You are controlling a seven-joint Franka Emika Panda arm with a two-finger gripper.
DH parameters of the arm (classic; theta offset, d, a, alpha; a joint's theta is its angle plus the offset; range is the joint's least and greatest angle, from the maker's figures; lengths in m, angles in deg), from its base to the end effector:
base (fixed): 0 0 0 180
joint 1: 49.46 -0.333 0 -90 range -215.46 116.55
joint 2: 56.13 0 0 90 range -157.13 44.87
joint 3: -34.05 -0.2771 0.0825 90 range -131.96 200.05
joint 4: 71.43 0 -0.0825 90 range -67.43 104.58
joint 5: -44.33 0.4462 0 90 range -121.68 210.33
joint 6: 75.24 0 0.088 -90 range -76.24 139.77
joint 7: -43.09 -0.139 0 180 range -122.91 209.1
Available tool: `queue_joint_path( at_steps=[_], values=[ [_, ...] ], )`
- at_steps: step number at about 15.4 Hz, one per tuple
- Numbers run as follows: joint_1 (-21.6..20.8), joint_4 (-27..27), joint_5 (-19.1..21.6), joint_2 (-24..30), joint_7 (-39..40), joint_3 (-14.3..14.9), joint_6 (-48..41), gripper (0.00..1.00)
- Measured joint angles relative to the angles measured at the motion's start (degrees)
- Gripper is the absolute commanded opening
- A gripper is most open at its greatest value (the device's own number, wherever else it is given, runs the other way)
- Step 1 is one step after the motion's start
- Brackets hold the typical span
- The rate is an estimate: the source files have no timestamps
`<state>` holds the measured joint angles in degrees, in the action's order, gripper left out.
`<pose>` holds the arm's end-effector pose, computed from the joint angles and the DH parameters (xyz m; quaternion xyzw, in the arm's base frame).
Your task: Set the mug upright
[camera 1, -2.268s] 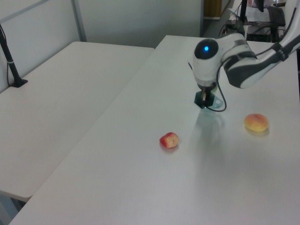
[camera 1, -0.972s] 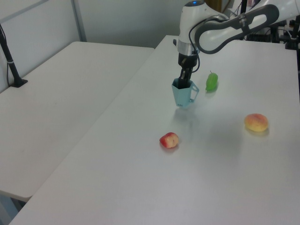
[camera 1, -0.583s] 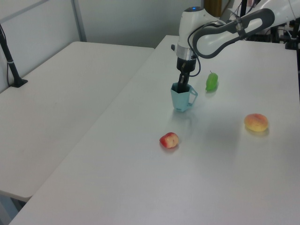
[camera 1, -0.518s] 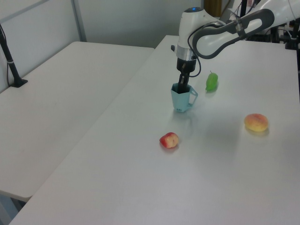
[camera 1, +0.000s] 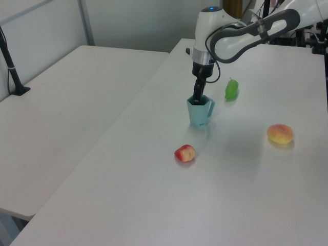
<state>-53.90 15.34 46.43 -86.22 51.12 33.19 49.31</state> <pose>0.7481 0.0707 0.2775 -0.9920 -0.1052 -0.0675 0.0178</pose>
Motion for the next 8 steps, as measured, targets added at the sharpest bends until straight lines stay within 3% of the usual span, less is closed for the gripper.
queue_joint_path(
  at_steps=[3,8],
  values=[
    [-0.1,-0.6,0.0,3.1,-0.7,0.0,-0.7,1.00],
    [-0.3,-1.2,0.3,13.3,-9.7,-0.2,-13.6,1.00]
  ],
)
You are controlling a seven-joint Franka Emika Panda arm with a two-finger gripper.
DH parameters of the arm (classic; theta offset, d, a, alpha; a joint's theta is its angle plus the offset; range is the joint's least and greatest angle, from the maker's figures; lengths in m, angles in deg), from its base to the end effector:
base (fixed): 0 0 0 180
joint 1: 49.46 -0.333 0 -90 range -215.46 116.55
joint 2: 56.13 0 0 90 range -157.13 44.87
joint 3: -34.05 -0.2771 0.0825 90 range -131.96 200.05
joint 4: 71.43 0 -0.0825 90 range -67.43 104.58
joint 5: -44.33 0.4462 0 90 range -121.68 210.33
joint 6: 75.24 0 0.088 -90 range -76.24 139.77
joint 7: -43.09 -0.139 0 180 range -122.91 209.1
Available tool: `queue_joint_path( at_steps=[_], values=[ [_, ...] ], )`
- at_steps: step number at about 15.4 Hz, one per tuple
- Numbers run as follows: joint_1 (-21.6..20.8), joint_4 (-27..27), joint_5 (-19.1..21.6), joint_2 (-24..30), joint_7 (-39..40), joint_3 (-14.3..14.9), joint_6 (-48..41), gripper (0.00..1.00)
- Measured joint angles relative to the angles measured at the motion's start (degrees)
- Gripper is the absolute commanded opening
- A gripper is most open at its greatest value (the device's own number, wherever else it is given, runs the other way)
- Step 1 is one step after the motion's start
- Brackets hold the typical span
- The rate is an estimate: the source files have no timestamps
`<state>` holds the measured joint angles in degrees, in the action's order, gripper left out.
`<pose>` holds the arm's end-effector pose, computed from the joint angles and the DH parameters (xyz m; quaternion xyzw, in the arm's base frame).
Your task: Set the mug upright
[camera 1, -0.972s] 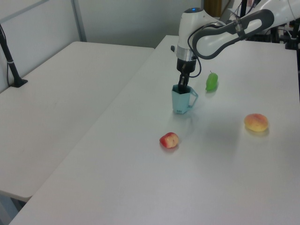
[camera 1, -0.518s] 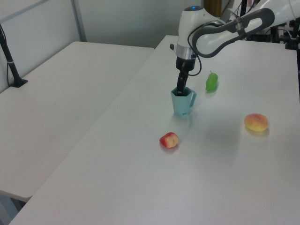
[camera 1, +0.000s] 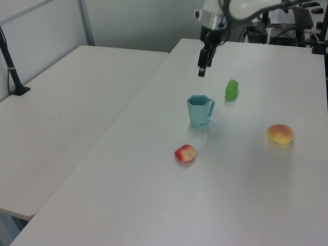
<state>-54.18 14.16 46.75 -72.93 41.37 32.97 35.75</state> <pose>0.7164 0.0758 0.4351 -0.9965 -0.0288 -0.0733 0.0278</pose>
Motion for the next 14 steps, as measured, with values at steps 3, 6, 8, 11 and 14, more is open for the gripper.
queue_joint_path(
  at_steps=[3,6,8,11,14],
  values=[
    [-0.4,-0.1,0.3,6.9,-8.3,-1.1,-10.0,1.00],
    [-0.8,0.0,0.3,12.7,-13.0,-3.4,-19.2,1.00],
    [-0.9,0.3,0.3,15.6,-13.4,-5.1,-21.8,1.00],
    [-0.9,1.1,2.1,17.8,-10.7,-5.9,-22.0,1.00],
    [-1.1,2.7,2.5,19.6,-3.6,-5.8,-22.0,1.00]
  ],
)
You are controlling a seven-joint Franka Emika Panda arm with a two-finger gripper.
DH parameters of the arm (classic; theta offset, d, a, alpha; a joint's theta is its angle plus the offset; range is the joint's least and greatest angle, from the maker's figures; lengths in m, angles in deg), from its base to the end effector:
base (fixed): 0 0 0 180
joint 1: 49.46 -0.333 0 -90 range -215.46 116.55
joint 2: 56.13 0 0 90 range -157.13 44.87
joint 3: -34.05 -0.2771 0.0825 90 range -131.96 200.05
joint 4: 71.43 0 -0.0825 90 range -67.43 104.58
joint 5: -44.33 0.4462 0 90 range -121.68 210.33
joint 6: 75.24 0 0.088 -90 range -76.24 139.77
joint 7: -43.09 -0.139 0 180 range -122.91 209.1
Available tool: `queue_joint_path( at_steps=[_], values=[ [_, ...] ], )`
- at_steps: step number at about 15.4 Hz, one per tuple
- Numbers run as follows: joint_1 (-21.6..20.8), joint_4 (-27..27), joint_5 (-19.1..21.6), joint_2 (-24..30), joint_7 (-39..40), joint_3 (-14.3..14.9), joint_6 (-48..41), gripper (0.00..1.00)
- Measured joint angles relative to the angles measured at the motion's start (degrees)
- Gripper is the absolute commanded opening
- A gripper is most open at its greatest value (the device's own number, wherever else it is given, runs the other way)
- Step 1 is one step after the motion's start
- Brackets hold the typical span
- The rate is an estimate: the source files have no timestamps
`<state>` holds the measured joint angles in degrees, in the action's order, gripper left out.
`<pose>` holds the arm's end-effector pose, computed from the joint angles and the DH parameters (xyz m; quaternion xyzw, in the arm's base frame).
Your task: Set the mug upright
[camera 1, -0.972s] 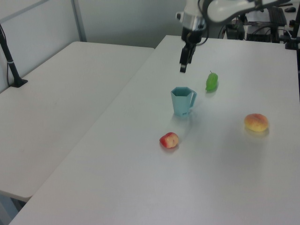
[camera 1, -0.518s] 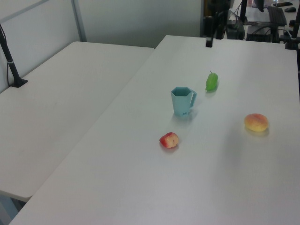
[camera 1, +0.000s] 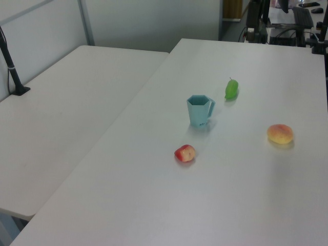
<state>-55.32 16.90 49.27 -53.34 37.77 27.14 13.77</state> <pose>0.5857 0.1467 0.5975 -0.9965 -0.0669 -0.0234 0.0443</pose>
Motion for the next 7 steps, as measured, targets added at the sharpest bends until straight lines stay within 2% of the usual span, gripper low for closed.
queue_joint_path(
  at_steps=[1,5,7],
  values=[
    [-0.7,0.6,0.0,0.5,1.7,0.7,0.2,1.00],
    [-5.6,3.7,0.0,1.1,6.2,7.5,5.3,1.00],
    [-5.7,5.1,0.0,0.9,7.5,8.6,7.0,1.00]
  ],
)
